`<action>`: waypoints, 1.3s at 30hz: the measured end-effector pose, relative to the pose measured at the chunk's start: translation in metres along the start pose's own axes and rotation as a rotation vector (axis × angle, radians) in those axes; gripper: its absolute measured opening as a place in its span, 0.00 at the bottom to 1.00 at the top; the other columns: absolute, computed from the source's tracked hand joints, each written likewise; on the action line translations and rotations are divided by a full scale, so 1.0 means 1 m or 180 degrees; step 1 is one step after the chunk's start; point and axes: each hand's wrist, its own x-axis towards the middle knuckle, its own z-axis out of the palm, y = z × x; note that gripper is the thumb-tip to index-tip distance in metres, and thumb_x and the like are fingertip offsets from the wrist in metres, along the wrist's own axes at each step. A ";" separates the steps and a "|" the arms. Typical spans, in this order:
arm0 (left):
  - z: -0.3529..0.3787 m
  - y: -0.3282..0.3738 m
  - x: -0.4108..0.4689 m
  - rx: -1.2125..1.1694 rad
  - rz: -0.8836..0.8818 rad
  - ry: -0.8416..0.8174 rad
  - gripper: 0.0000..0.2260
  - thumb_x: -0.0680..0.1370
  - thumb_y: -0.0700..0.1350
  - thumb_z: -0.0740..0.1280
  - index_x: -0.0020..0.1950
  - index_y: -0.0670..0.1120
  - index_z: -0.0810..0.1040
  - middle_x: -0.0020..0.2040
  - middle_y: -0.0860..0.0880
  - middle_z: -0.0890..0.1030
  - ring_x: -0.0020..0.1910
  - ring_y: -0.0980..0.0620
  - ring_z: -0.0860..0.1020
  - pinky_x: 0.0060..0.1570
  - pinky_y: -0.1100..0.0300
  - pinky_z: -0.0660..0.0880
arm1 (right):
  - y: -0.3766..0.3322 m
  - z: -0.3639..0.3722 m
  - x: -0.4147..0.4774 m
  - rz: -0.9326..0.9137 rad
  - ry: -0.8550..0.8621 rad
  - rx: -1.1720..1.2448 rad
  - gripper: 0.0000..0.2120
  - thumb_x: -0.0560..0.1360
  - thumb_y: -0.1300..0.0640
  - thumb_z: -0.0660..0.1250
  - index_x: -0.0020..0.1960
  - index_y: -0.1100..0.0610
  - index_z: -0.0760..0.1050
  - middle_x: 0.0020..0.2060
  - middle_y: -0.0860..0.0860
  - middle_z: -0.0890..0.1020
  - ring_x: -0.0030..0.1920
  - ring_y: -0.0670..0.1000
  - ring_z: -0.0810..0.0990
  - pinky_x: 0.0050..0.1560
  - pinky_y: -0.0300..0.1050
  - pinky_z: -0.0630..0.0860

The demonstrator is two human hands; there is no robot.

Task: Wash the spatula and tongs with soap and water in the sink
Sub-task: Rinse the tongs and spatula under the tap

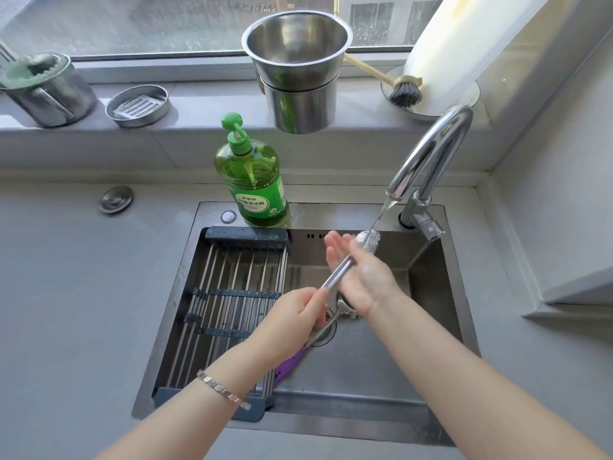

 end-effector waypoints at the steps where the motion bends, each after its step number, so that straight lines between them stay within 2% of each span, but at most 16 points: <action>1: -0.001 -0.003 0.000 0.0042 -0.0006 0.0007 0.20 0.82 0.50 0.55 0.35 0.42 0.75 0.30 0.50 0.74 0.23 0.62 0.68 0.30 0.65 0.64 | 0.004 0.000 -0.003 0.0009 -0.0048 -0.0215 0.07 0.81 0.62 0.54 0.50 0.62 0.69 0.42 0.58 0.81 0.40 0.52 0.83 0.40 0.40 0.81; 4: -0.002 -0.004 -0.002 0.0028 0.0028 0.0107 0.21 0.82 0.50 0.55 0.35 0.41 0.76 0.31 0.48 0.75 0.26 0.58 0.70 0.35 0.59 0.68 | -0.004 0.000 -0.003 0.0017 -0.0043 -0.0461 0.07 0.80 0.60 0.56 0.51 0.63 0.70 0.36 0.57 0.84 0.36 0.52 0.85 0.37 0.42 0.82; 9: -0.004 -0.003 -0.003 0.0076 0.0054 0.0076 0.21 0.82 0.51 0.54 0.33 0.44 0.73 0.39 0.43 0.81 0.33 0.51 0.74 0.40 0.56 0.72 | -0.022 0.000 0.007 0.0061 0.0270 0.0252 0.16 0.81 0.51 0.53 0.47 0.64 0.70 0.30 0.58 0.83 0.30 0.52 0.84 0.27 0.40 0.80; 11: -0.005 -0.004 -0.003 0.0079 -0.0026 0.0093 0.21 0.82 0.50 0.54 0.31 0.45 0.72 0.42 0.42 0.82 0.30 0.58 0.73 0.38 0.60 0.70 | -0.018 0.000 0.006 0.0051 0.0155 0.0222 0.13 0.82 0.56 0.52 0.48 0.64 0.69 0.38 0.60 0.82 0.35 0.53 0.84 0.35 0.42 0.82; 14: -0.007 0.000 0.000 -0.0024 -0.0200 0.0091 0.18 0.81 0.49 0.56 0.35 0.44 0.75 0.33 0.47 0.78 0.26 0.60 0.70 0.34 0.62 0.69 | -0.013 -0.003 0.002 0.0116 -0.0098 0.0019 0.08 0.81 0.66 0.51 0.51 0.64 0.68 0.47 0.61 0.78 0.46 0.55 0.80 0.52 0.48 0.78; 17: 0.000 0.007 0.008 0.0136 -0.0335 -0.0183 0.08 0.80 0.49 0.59 0.45 0.49 0.74 0.32 0.53 0.76 0.28 0.59 0.73 0.33 0.63 0.71 | -0.016 -0.009 0.003 0.0139 -0.0242 -0.0921 0.07 0.81 0.64 0.54 0.52 0.64 0.71 0.46 0.59 0.81 0.45 0.53 0.82 0.46 0.45 0.81; 20: 0.015 0.017 0.024 -0.0043 -0.0426 -0.0120 0.09 0.81 0.48 0.58 0.45 0.45 0.73 0.31 0.51 0.73 0.28 0.53 0.71 0.38 0.53 0.76 | -0.023 -0.013 0.000 -0.0140 0.0138 -0.2542 0.16 0.80 0.52 0.57 0.51 0.63 0.77 0.42 0.57 0.84 0.41 0.53 0.84 0.40 0.44 0.81; 22: 0.021 0.028 0.037 -0.0844 -0.0831 0.0235 0.12 0.81 0.49 0.56 0.44 0.43 0.71 0.33 0.50 0.70 0.28 0.53 0.70 0.42 0.48 0.80 | -0.030 -0.018 -0.002 -0.0399 0.0446 -0.3166 0.18 0.80 0.51 0.57 0.51 0.63 0.79 0.43 0.57 0.84 0.44 0.54 0.84 0.47 0.46 0.80; 24: 0.022 0.039 0.049 -0.1753 -0.1290 0.0464 0.15 0.82 0.52 0.54 0.43 0.43 0.69 0.32 0.50 0.66 0.23 0.56 0.68 0.33 0.55 0.80 | -0.033 -0.030 -0.004 -0.0677 0.0765 -0.3566 0.15 0.79 0.56 0.59 0.54 0.67 0.78 0.50 0.61 0.83 0.51 0.58 0.81 0.54 0.51 0.76; 26: 0.022 0.046 0.056 -0.2529 -0.1555 0.0472 0.18 0.82 0.54 0.52 0.36 0.46 0.65 0.26 0.52 0.63 0.19 0.57 0.62 0.22 0.63 0.72 | -0.033 -0.044 -0.006 -0.0849 0.1062 -0.3820 0.16 0.77 0.59 0.62 0.60 0.68 0.74 0.59 0.62 0.78 0.60 0.60 0.76 0.63 0.53 0.71; 28: 0.024 0.048 0.060 -0.3474 -0.1801 0.0339 0.20 0.81 0.57 0.53 0.33 0.47 0.62 0.21 0.53 0.61 0.17 0.57 0.59 0.18 0.69 0.64 | -0.026 -0.055 -0.006 -0.0698 0.1016 -0.3499 0.23 0.76 0.57 0.64 0.69 0.63 0.67 0.64 0.58 0.74 0.63 0.55 0.74 0.67 0.51 0.69; 30: 0.025 0.046 0.060 -0.4361 -0.2073 0.0179 0.22 0.81 0.58 0.54 0.31 0.47 0.62 0.19 0.53 0.61 0.14 0.57 0.59 0.16 0.71 0.61 | -0.022 -0.057 -0.003 -0.0359 0.0802 -0.2554 0.28 0.76 0.58 0.66 0.72 0.62 0.60 0.59 0.59 0.76 0.55 0.54 0.79 0.61 0.50 0.75; 32: 0.026 0.042 0.062 -0.5143 -0.2233 0.0102 0.24 0.80 0.59 0.54 0.30 0.46 0.62 0.18 0.52 0.62 0.13 0.57 0.61 0.14 0.71 0.63 | -0.022 -0.050 -0.001 -0.0133 0.0562 -0.1540 0.20 0.77 0.63 0.64 0.66 0.66 0.65 0.48 0.60 0.79 0.42 0.54 0.83 0.45 0.44 0.82; 34: 0.025 0.037 0.064 -0.5687 -0.2264 0.0095 0.23 0.80 0.58 0.54 0.32 0.44 0.64 0.21 0.50 0.66 0.13 0.57 0.64 0.14 0.69 0.66 | -0.025 -0.040 -0.001 -0.0028 0.0406 -0.1237 0.11 0.77 0.64 0.63 0.56 0.70 0.72 0.44 0.61 0.81 0.39 0.53 0.82 0.36 0.40 0.81; 36: 0.021 0.035 0.066 -0.5861 -0.2268 0.0209 0.19 0.82 0.54 0.54 0.40 0.41 0.68 0.32 0.47 0.71 0.15 0.55 0.68 0.15 0.67 0.69 | -0.027 -0.034 -0.001 0.0024 0.0180 -0.1148 0.08 0.77 0.61 0.64 0.50 0.67 0.75 0.40 0.59 0.82 0.35 0.52 0.83 0.34 0.41 0.82; 39: 0.016 0.034 0.066 -0.5208 -0.2417 0.0265 0.14 0.83 0.46 0.52 0.47 0.36 0.68 0.39 0.43 0.71 0.17 0.52 0.72 0.16 0.65 0.73 | -0.026 -0.026 0.001 -0.0026 0.0114 -0.1265 0.09 0.74 0.58 0.67 0.46 0.65 0.76 0.34 0.55 0.83 0.31 0.50 0.84 0.31 0.40 0.80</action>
